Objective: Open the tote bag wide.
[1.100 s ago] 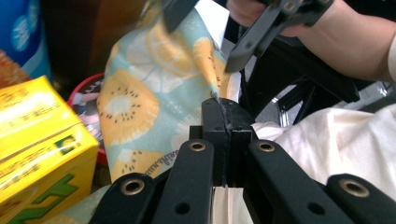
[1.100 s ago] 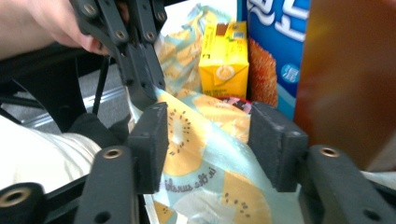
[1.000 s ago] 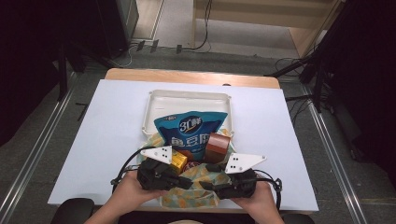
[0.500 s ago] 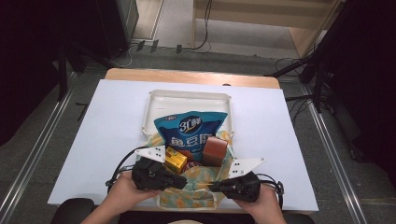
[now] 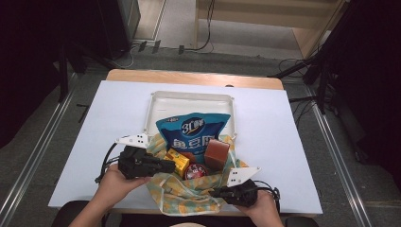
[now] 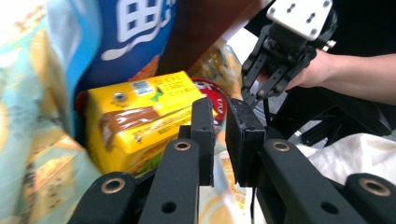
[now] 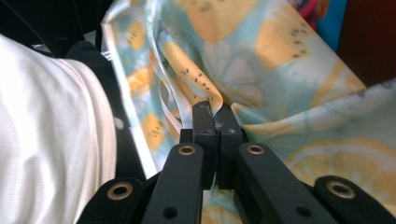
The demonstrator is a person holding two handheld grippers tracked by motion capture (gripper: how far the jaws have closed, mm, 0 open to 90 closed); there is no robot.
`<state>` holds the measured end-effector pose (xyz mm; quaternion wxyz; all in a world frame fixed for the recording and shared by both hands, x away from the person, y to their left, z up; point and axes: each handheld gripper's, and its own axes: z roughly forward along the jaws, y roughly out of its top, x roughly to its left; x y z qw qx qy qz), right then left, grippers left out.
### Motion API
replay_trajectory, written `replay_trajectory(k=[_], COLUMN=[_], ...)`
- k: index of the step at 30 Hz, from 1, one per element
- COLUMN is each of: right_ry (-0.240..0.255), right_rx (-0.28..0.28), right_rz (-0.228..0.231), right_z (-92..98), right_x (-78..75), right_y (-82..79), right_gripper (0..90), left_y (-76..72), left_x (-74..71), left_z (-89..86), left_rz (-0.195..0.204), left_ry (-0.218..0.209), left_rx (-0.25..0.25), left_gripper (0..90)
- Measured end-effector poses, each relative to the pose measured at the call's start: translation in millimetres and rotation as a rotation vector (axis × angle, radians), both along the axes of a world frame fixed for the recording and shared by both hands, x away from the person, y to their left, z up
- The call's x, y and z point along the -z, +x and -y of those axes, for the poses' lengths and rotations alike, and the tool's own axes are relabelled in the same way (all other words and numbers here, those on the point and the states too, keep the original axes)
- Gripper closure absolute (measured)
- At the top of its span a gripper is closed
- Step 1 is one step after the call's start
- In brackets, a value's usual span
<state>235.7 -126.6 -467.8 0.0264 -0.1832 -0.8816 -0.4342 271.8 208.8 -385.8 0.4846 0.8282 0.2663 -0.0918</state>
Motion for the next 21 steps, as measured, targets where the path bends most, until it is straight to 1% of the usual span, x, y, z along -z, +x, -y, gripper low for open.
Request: replay_trajectory(k=[3, 5, 7, 8, 9, 10, 12, 13, 14, 15, 16, 17, 18, 19, 20, 21], right_ry=[0.000, -0.037, -0.042, -0.032, -0.032, -0.021, 0.004, 0.017, 0.017, 0.024, 0.034, 0.065, 0.065, 0.084, 0.084, 0.098], right_rx=[-0.006, -0.010, -0.009, -0.013, -0.013, -0.015, -0.021, -0.025, -0.025, -0.024, -0.024, -0.010, -0.010, 0.002, 0.002, 0.000], right_rz=[0.009, -0.005, -0.010, -0.023, -0.023, -0.024, -0.021, -0.021, -0.021, -0.019, -0.020, -0.027, -0.027, -0.026, -0.026, -0.015], right_z=[-1.1, -3.0, -3.3, -2.7, -2.7, -2.1, 0.5, 3.8, 3.8, 5.7, 8.2, 13.5, 13.5, 17.5, 17.5, 21.4], right_x=[3.9, 10.7, 12.1, 10.3, 10.3, 8.9, 5.3, 1.7, 1.7, -0.4, -2.9, -8.4, -8.4, -13.8, -13.8, -19.2], right_y=[1.6, 2.5, 2.9, 2.0, 2.0, 1.7, -0.3, -3.4, -3.4, -5.0, -6.6, -8.7, -8.7, -10.8, -10.8, -13.8], right_gripper=[90.0, 90.0, 90.0, 87.1, 87.1, 86.0, 82.2, 78.0, 78.0, 76.8, 73.4, 70.5, 70.5, 66.9, 66.9, 65.4], left_y=[1.9, 3.2, 4.6, 5.6, 6.1, 6.3, 6.9, 7.2, 7.2, 7.6, 7.6, 7.9, 8.0, 8.7, 8.7, 9.1], left_x=[2.6, 3.9, 5.1, 5.9, 6.2, 6.4, 6.5, 6.3, 6.3, 6.1, 5.6, 5.2, 4.8, 3.7, 3.7, 2.5], left_z=[-3.7, -6.5, -10.3, -12.4, -13.7, -15.2, -18.4, -20.7, -20.7, -22.0, -23.0, -24.3, -25.4, -28.0, -28.0, -29.9], left_rz=[0.002, 0.008, 0.011, 0.006, 0.008, 0.011, 0.009, 0.008, 0.008, 0.011, 0.010, 0.007, 0.006, 0.005, 0.005, 0.006], left_ry=[-0.010, -0.017, -0.021, -0.026, -0.026, -0.022, -0.022, -0.024, -0.024, -0.025, -0.024, -0.025, -0.022, -0.021, -0.021, -0.014], left_rx=[-0.012, -0.020, -0.030, -0.039, -0.043, -0.049, -0.059, -0.066, -0.066, -0.068, -0.075, -0.083, -0.085, -0.088, -0.088, -0.096], left_gripper=[82.0, 82.0, 82.1, 82.0, 82.0, 82.0, 82.0, 82.0, 82.0, 82.0, 81.9, 81.8, 81.8, 81.8, 81.8, 81.8])
